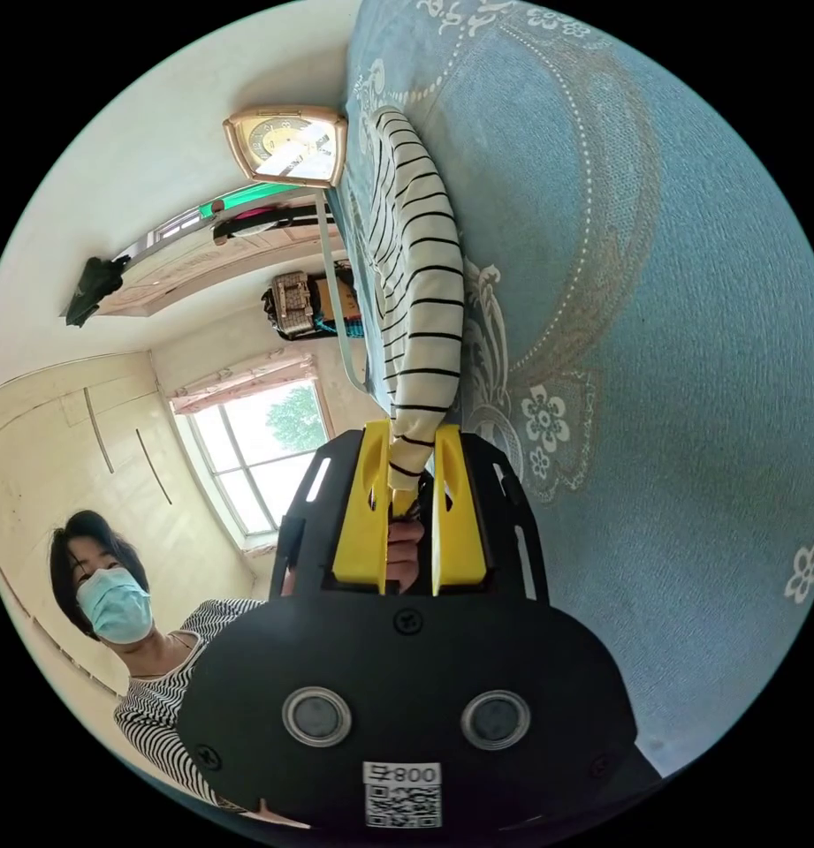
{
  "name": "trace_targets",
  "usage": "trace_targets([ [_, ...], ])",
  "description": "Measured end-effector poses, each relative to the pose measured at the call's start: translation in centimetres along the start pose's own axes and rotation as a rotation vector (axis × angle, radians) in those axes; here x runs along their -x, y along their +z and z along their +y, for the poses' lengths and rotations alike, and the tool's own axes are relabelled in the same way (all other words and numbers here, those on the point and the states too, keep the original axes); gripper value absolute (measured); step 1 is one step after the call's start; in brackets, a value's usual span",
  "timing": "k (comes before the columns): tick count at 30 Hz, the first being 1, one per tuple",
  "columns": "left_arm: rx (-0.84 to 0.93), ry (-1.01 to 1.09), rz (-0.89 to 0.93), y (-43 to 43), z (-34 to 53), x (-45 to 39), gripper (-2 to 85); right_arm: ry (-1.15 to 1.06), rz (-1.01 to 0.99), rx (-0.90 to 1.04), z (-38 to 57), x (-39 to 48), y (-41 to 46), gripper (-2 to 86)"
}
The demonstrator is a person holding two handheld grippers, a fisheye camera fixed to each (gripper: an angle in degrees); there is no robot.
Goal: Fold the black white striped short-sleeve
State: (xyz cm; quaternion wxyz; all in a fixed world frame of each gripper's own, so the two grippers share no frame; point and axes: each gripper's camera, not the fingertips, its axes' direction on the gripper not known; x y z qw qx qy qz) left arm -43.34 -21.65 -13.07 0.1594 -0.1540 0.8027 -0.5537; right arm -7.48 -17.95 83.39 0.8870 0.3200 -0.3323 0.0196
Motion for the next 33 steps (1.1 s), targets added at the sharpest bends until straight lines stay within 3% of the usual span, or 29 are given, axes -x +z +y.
trace_targets([
  [7, 0.015, 0.048, -0.029, -2.6, 0.7, -1.0, 3.2, -0.033, 0.013, 0.012, 0.0, 1.7, 0.4, 2.8],
  [13, -0.094, 0.09, -0.031, -8.4, 2.2, -2.2, 6.9, -0.081, -0.036, 0.015, -0.4, 4.3, 0.4, 2.2],
  [20, -0.224, 0.021, 0.066, -13.3, 2.6, -1.4, 11.3, -0.11, -0.054, 0.023, -1.0, 6.6, 0.4, 2.0],
  [33, -0.358, -0.101, 0.054, -16.8, 0.3, -3.1, 12.4, -0.106, -0.087, 0.002, -0.7, 7.6, -1.5, 1.8],
])
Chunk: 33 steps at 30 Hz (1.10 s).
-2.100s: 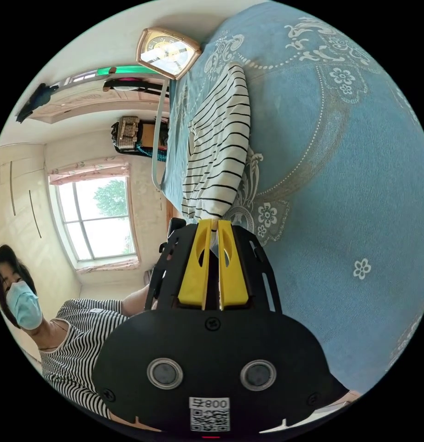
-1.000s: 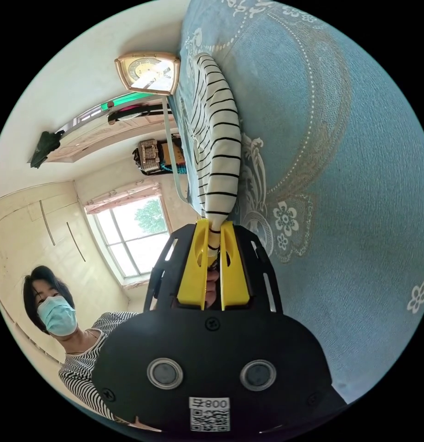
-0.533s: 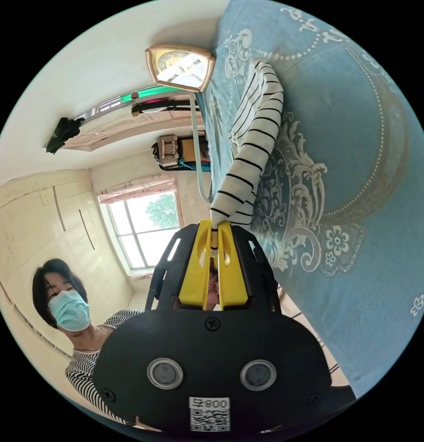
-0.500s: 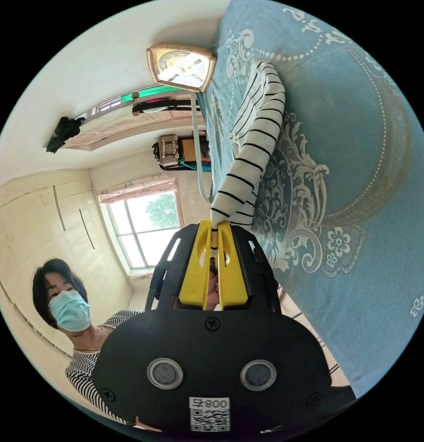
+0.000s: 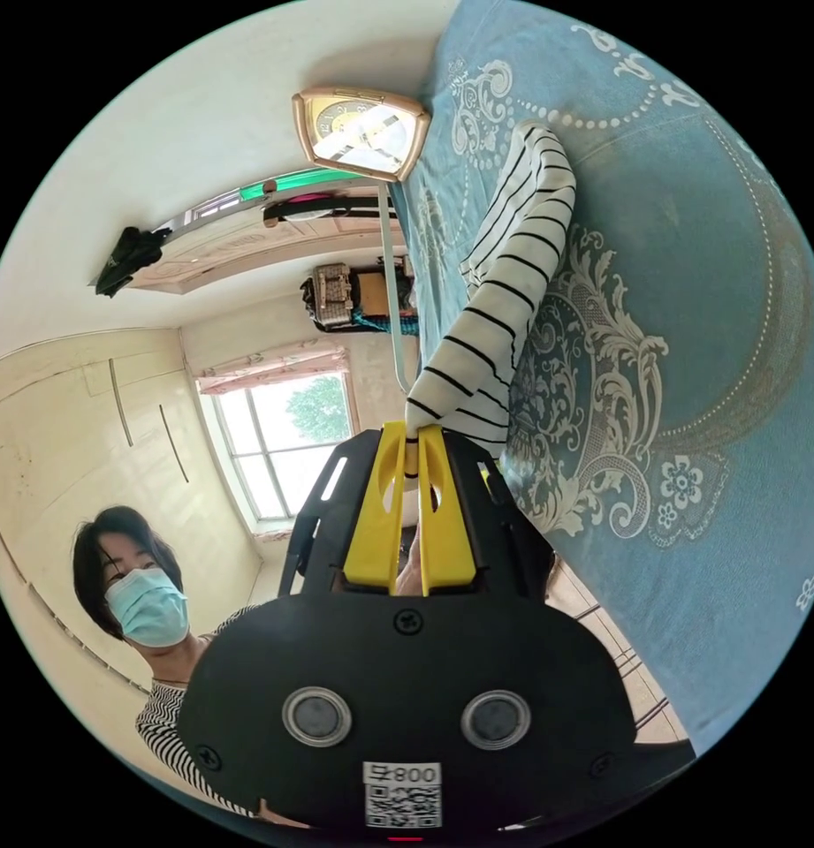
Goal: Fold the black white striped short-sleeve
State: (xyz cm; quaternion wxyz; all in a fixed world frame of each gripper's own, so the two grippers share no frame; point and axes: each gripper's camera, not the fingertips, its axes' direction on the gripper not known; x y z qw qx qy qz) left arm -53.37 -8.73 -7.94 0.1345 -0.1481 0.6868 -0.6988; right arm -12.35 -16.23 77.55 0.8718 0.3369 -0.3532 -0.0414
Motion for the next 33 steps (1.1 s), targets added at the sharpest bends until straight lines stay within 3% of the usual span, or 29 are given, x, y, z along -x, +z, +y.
trace_targets([
  [9, -0.101, -0.05, 0.099, -1.5, -2.6, -2.6, 12.1, -0.011, 0.002, 0.003, 0.9, 0.4, -2.7, 1.9],
  [21, -0.13, -0.049, 0.084, 0.3, -5.5, -9.1, 3.9, 0.019, 0.075, -0.003, 4.4, -1.7, -9.9, 1.7],
  [33, 0.065, 0.142, -0.057, 5.7, -5.1, -22.3, 3.0, 0.037, 0.144, -0.008, 14.2, -4.7, -21.6, 1.7],
])
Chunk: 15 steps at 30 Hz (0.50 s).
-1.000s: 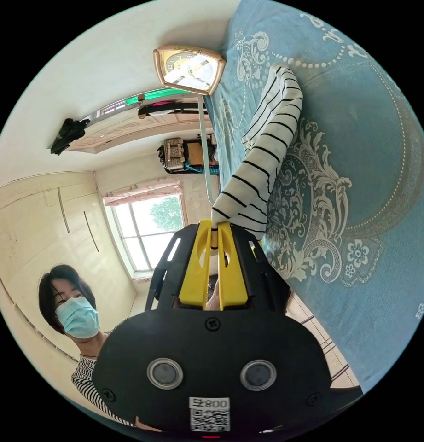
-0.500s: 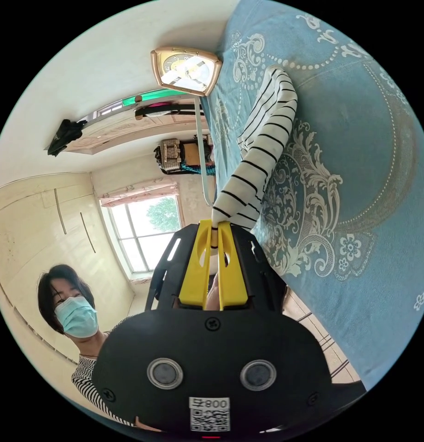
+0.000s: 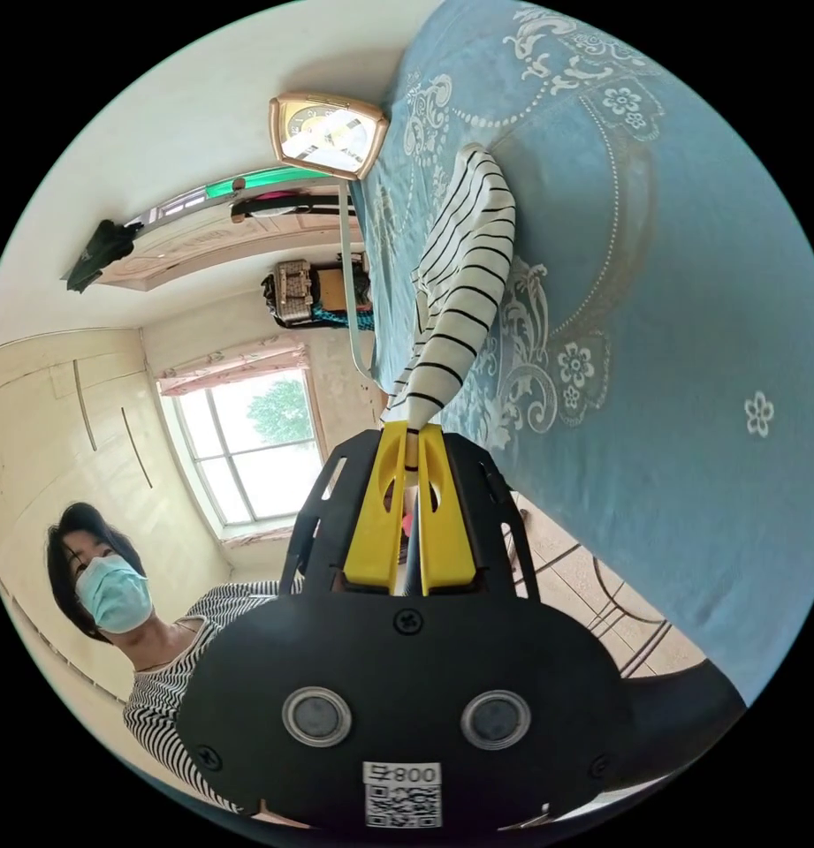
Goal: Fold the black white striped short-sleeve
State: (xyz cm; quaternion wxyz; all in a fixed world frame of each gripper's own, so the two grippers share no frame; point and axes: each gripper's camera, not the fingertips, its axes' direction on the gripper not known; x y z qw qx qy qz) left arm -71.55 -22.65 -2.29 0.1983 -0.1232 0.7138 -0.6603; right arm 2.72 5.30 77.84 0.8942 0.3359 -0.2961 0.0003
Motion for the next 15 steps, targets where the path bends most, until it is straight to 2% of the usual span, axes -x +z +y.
trace_targets([
  [8, 0.168, 0.164, -0.02, 6.8, 1.6, -11.8, 2.8, -0.087, -0.019, -0.037, 10.0, -1.6, -9.9, 1.5],
  [15, 0.304, 0.311, 0.018, 15.6, 2.8, -22.3, 2.8, -0.222, -0.032, -0.163, 20.3, -2.3, -21.3, 1.4],
])
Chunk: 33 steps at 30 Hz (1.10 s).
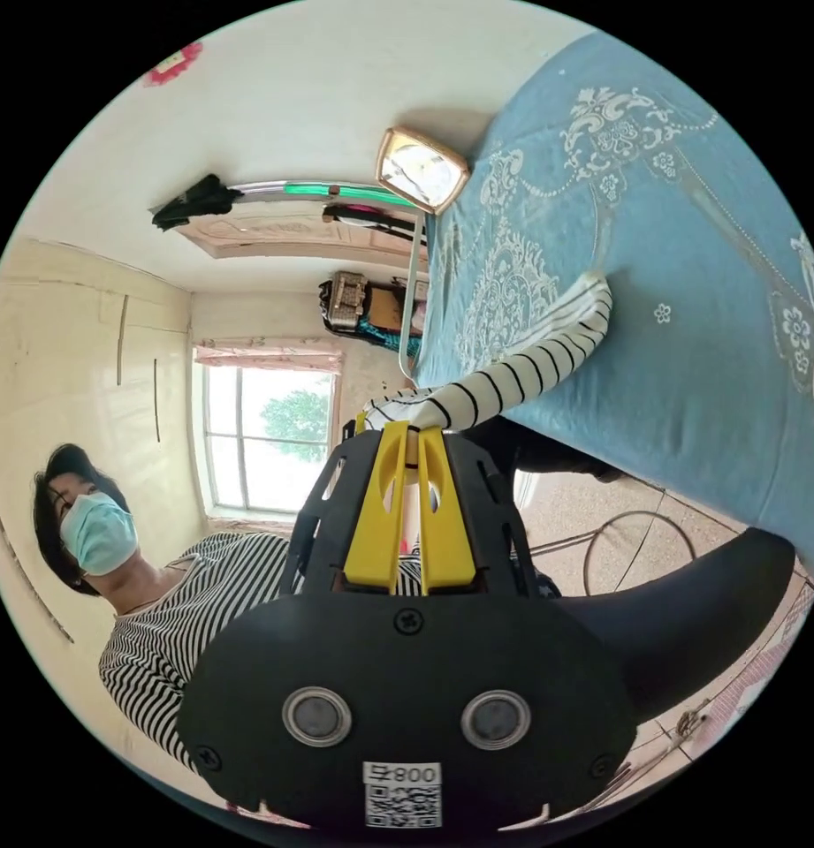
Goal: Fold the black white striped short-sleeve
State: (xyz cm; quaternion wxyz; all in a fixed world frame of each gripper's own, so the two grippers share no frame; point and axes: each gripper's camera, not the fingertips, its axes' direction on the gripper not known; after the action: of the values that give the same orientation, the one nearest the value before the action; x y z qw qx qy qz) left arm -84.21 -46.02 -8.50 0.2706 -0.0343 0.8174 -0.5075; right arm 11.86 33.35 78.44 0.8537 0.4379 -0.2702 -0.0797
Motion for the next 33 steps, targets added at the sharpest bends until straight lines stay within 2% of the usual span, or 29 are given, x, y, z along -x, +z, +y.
trace_targets([
  [8, 0.158, 0.076, 0.08, 14.8, -7.1, -9.9, 2.8, -0.079, -0.005, -0.185, 7.6, -0.9, -15.2, 1.4],
  [12, 0.231, 0.108, 0.055, 23.2, -11.9, -13.9, 2.8, -0.074, 0.016, -0.276, 8.9, -3.0, -24.2, 1.4],
  [18, 0.303, 0.194, 0.062, 39.6, -21.7, -22.5, 2.8, -0.154, 0.091, -0.393, 6.6, -3.0, -39.4, 1.3],
  [23, 0.314, 0.389, 0.169, 55.7, -28.7, -34.6, 2.7, -0.302, 0.194, -0.498, 5.6, 1.0, -53.2, 1.3],
  [29, 0.388, 0.613, 0.193, 72.3, -29.6, -45.4, 2.7, -0.378, 0.336, -0.584, 9.2, 2.0, -68.2, 1.5],
  [33, 0.515, 0.582, 0.141, 82.4, -27.5, -45.1, 2.7, -0.196, 0.414, -0.62, 13.8, -5.7, -75.8, 1.5],
])
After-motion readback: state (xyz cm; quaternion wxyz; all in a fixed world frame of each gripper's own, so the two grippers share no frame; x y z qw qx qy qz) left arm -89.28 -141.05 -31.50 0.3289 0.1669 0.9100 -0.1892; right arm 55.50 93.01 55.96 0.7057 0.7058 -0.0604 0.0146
